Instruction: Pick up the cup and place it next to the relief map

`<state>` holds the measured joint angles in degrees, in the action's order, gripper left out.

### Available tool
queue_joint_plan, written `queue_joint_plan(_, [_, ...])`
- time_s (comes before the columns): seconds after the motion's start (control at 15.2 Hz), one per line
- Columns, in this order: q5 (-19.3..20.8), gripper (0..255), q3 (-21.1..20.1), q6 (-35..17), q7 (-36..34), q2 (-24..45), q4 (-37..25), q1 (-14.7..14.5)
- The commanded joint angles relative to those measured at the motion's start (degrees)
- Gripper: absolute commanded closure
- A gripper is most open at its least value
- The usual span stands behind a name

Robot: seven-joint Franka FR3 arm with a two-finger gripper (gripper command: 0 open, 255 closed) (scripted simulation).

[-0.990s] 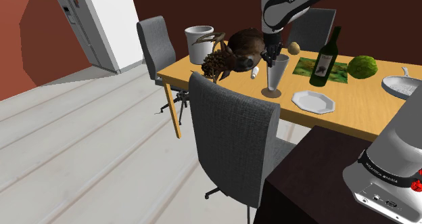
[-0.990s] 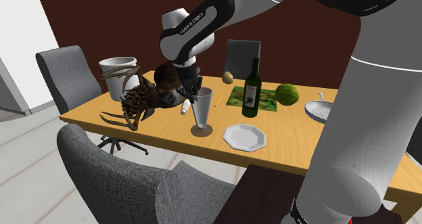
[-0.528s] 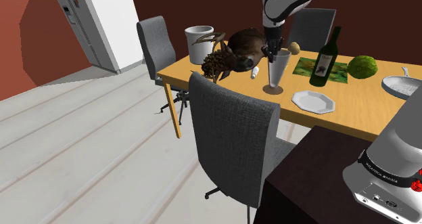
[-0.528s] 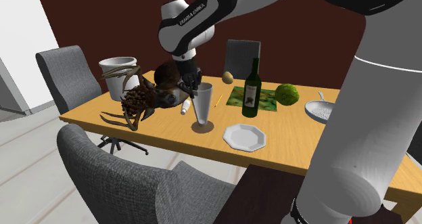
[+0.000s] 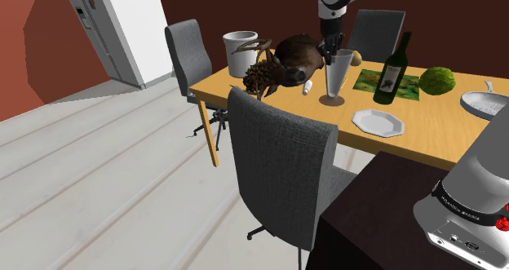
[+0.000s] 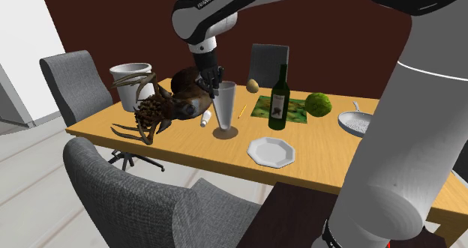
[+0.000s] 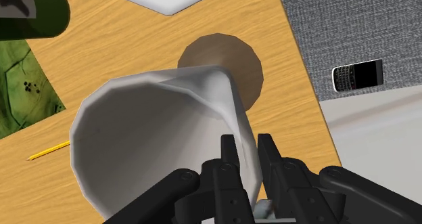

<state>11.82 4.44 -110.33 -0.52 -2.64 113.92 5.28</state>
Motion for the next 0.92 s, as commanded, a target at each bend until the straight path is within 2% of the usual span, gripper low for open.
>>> queue_joint_plan(0.0, [-0.08, 255, -0.10, 1.61, 0.14, -0.45, -1.17, -0.09])
queue_joint_plan(0.86, [-0.55, 255, -0.31, 11.35, 1.80, -1.03, -10.47, -0.26])
